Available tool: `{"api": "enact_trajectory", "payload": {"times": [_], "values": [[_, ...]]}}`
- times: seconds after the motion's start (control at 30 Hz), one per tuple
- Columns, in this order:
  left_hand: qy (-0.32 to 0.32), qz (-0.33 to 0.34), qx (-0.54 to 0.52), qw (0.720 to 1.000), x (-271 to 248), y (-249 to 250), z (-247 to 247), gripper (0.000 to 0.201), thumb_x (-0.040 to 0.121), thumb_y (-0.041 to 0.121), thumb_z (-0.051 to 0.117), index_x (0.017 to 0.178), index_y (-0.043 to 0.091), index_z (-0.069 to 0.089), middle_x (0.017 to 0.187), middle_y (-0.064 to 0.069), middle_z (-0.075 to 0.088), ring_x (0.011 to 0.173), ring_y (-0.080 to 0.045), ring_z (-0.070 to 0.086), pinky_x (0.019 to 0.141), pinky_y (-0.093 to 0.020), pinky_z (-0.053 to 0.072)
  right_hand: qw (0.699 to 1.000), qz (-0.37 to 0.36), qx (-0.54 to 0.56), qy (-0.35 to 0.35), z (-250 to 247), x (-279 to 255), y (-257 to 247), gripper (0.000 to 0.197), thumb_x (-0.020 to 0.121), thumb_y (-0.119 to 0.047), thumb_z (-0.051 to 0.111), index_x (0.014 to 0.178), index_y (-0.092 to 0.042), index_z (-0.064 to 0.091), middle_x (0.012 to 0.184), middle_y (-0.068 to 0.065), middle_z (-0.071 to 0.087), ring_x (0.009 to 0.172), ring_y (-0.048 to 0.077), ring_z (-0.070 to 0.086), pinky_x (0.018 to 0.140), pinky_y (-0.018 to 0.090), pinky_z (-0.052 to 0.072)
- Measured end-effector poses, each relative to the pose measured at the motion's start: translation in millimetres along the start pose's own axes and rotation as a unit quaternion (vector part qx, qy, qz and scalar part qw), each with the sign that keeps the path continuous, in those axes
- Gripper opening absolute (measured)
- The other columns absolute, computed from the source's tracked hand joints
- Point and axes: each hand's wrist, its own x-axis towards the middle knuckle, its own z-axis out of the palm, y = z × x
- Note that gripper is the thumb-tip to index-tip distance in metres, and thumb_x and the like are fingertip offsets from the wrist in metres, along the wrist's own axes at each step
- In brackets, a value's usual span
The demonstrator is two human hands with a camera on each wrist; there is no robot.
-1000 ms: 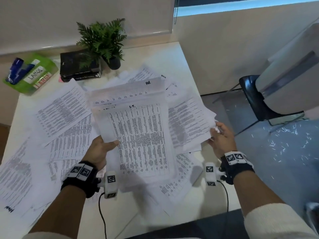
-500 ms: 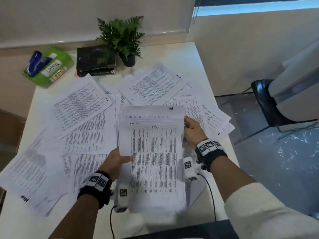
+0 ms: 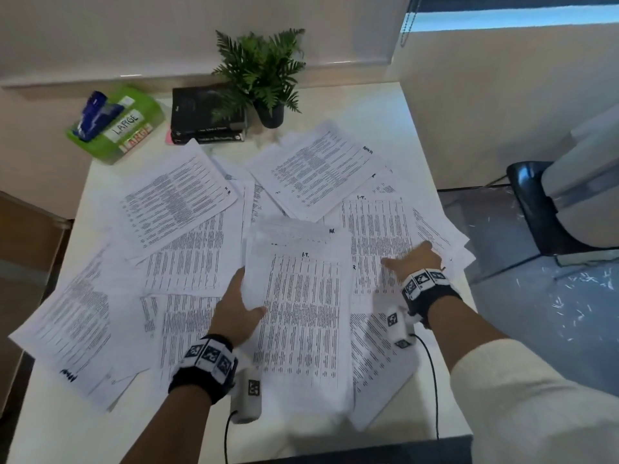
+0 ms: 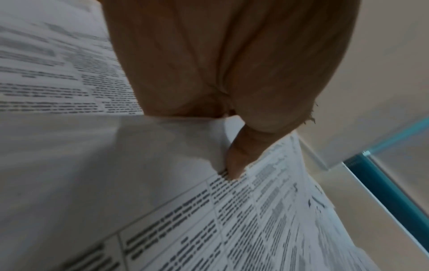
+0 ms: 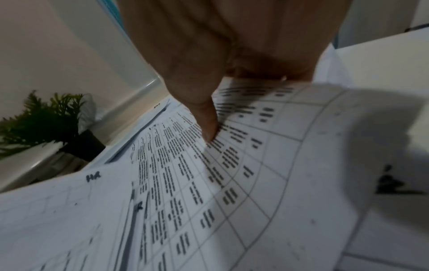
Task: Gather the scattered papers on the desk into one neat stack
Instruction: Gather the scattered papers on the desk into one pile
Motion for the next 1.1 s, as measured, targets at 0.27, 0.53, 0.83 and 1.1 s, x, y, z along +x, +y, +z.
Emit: {"api": "enact_trajectory", "payload": {"times": [0.27, 0.53, 0.83, 1.1], "values": [[-0.073, -0.008, -0.180, 0.981, -19.4, 0.9, -26.5, 0.033, 0.086, -0.001, 0.066, 0.115, 0.015, 0.061, 0.107, -0.006, 0.073, 0.099, -0.024, 0.070, 0.081, -0.039, 0.056, 0.974, -0.161, 0.133, -0.085, -19.1, -15.3, 44.4, 0.032, 0.095, -0.027, 0.062, 0.123, -0.011, 0.062, 0.112, 0.005, 0.069, 0.100, 0.028, 0.066, 0.085, 0.035, 0.048], [-0.134, -0.053, -0.342, 0.929, 1.5, 17.5, 20.3, 0.047, 0.088, -0.013, 0.059, 0.130, 0.009, 0.056, 0.125, -0.011, 0.068, 0.118, -0.031, 0.062, 0.103, -0.048, 0.046, 0.927, -0.106, 0.169, -0.318, -10.8, -60.0, 93.6, 0.032, 0.089, -0.020, 0.069, 0.121, -0.015, 0.066, 0.107, 0.031, 0.068, 0.071, 0.025, 0.052, 0.063, 0.041, 0.053], [-0.151, -0.046, -0.080, 0.984, -18.4, 48.5, 101.1, 0.066, 0.091, 0.015, 0.051, 0.152, 0.019, 0.026, 0.147, -0.001, 0.045, 0.129, -0.023, 0.049, 0.112, -0.044, 0.040, 0.932, -0.170, 0.176, -0.269, -4.0, -62.9, 113.9, 0.042, 0.090, -0.029, 0.071, 0.128, -0.020, 0.057, 0.128, -0.005, 0.063, 0.122, 0.022, 0.059, 0.105, 0.038, 0.044], [0.050, -0.088, 0.270, 0.957, -6.0, 31.2, 73.7, 0.084, 0.084, 0.049, 0.062, 0.153, 0.028, 0.018, 0.155, -0.013, 0.021, 0.139, -0.040, 0.025, 0.107, -0.053, 0.035, 0.940, -0.250, 0.169, -0.159, -34.8, -47.6, 127.3, 0.044, 0.094, -0.016, 0.066, 0.135, -0.017, 0.052, 0.128, -0.011, 0.055, 0.120, 0.014, 0.052, 0.103, 0.031, 0.037]]}}
